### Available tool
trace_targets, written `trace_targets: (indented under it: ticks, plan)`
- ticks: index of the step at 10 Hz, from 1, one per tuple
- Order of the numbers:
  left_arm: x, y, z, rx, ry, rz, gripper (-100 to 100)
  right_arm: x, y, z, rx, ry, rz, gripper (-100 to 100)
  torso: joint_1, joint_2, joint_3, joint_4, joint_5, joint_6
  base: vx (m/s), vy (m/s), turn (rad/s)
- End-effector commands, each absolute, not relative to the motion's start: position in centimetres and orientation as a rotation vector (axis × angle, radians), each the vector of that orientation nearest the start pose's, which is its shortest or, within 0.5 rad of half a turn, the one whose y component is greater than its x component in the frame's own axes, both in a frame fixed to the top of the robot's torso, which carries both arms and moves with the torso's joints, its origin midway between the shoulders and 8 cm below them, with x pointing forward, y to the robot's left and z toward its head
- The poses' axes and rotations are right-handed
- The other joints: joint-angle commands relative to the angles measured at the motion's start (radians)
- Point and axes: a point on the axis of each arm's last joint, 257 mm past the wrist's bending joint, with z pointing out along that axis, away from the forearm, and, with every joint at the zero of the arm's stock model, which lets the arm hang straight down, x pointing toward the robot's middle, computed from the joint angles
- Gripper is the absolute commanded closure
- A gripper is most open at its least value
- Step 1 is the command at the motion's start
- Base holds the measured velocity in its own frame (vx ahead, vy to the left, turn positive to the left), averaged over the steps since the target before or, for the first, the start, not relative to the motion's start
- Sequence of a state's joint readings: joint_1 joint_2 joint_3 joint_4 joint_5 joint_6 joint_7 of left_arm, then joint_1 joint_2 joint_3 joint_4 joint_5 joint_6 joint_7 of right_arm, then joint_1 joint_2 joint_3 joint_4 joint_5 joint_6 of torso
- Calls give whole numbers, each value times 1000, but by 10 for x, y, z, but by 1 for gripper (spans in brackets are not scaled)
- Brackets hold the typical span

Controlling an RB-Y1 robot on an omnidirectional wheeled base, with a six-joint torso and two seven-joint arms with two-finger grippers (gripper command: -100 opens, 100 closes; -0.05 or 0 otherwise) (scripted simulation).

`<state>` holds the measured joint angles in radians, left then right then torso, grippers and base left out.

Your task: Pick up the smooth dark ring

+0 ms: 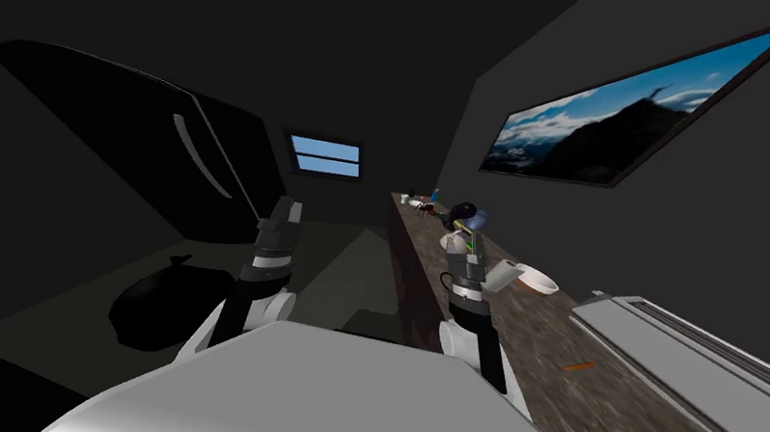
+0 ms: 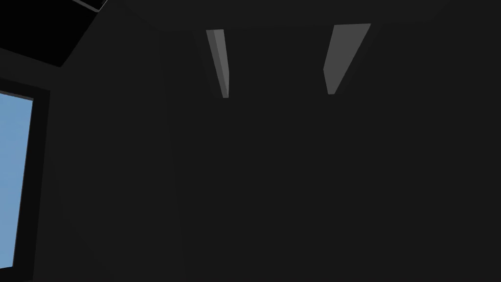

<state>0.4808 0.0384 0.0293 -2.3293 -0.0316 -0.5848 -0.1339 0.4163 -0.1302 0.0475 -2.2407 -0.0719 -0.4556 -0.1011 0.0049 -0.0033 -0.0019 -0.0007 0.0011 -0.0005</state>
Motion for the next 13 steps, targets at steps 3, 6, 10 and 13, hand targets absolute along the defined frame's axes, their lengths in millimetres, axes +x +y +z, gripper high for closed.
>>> trace_targets:
  ticks: [3,6,10,13]
  plan:
    - [318,271,67,-438,579,-1168,0,371,-201,31,463,725,1569,-100,2,-1,-1,0,0,0,60,98,125]
    - [318,271,67,-438,579,-1168,0,370,-167,32,325,758,1601,-100,1,0,0,0,0,0,56,81,82]
    - [318,271,67,-438,579,-1168,0,366,-128,34,145,771,1640,-100,2,-2,-1,0,0,0,61,78,85]
    - [318,271,67,-438,579,-1168,0,360,-94,23,-21,810,1658,-100,0,1,0,0,0,1,50,66,70]
